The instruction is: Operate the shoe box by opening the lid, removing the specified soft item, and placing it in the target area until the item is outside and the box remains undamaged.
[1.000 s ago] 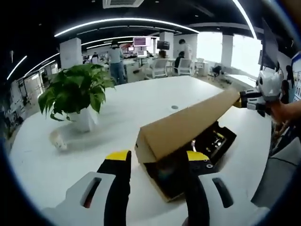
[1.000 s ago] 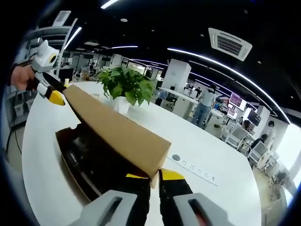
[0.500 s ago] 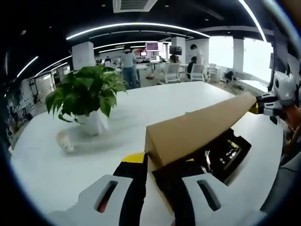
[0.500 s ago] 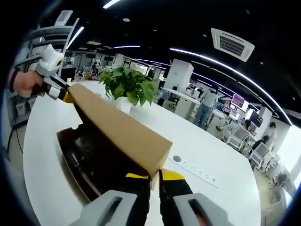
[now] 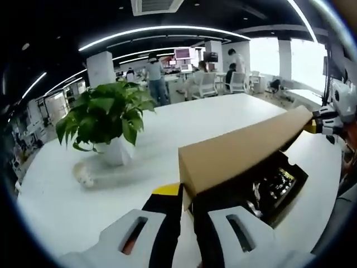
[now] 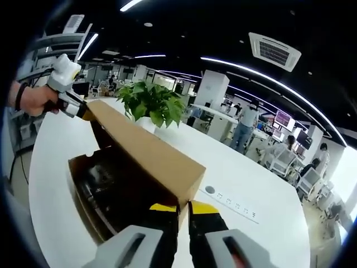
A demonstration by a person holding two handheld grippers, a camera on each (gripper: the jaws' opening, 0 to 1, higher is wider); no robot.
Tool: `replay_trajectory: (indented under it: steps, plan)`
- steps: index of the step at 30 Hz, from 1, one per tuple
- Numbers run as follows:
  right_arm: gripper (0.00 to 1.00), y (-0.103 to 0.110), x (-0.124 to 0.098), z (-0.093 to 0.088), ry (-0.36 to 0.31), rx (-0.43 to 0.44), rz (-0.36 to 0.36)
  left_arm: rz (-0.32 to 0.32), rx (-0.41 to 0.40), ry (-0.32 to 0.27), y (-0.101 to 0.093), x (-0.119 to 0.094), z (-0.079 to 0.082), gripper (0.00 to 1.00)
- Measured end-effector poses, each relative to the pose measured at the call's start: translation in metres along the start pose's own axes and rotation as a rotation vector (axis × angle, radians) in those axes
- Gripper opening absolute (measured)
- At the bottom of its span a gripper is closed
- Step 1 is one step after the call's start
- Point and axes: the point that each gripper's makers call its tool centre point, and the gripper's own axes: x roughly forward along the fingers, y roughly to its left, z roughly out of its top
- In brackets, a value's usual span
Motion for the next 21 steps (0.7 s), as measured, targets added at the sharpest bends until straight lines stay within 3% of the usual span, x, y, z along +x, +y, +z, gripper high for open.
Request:
replay_trajectory:
  steps: [21]
  plan:
    - [0.0,-0.022,0.022,0.016,0.016,-0.037,0.012,-0.012,-0.037,-0.006,0.01,0.021,0.02,0.04]
